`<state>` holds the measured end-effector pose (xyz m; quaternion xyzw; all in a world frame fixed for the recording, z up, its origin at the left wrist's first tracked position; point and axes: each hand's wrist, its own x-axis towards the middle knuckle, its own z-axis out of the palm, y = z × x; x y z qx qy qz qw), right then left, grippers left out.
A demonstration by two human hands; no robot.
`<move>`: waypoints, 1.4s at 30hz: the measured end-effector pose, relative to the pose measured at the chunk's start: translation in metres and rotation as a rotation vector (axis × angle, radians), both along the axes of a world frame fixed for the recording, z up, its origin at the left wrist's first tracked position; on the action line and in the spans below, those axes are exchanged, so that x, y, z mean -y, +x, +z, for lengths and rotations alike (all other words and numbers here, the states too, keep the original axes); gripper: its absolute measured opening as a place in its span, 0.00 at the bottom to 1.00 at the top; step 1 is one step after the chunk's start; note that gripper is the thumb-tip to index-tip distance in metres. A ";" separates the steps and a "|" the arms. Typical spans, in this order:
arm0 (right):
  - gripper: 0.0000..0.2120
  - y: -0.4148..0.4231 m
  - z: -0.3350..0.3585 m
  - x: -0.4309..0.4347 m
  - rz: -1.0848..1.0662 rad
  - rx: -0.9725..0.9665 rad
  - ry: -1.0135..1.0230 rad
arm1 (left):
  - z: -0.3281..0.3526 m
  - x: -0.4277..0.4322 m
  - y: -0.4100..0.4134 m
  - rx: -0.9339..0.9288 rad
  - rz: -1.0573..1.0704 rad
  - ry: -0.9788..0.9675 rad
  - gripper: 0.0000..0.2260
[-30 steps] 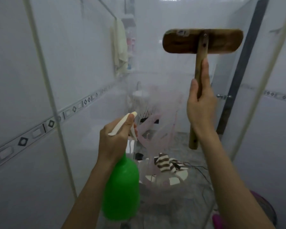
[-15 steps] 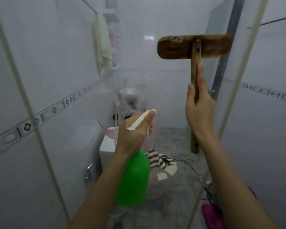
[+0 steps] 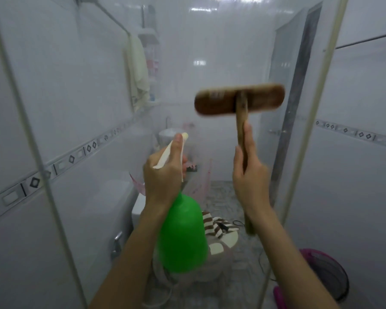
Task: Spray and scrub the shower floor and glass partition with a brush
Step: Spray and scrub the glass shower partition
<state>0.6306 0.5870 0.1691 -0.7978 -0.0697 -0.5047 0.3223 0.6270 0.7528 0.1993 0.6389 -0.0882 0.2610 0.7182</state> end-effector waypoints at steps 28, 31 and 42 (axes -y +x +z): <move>0.26 -0.007 0.016 0.072 -0.114 0.052 0.200 | -0.048 0.015 -0.019 -0.001 -0.102 0.205 0.14; 0.29 -0.034 -0.083 0.068 -0.106 -0.149 0.093 | -0.056 0.016 -0.029 -0.028 -0.085 0.152 0.10; 0.26 -0.015 -0.083 0.035 0.027 -0.227 -0.153 | -0.094 0.002 -0.061 -0.195 0.128 0.158 0.19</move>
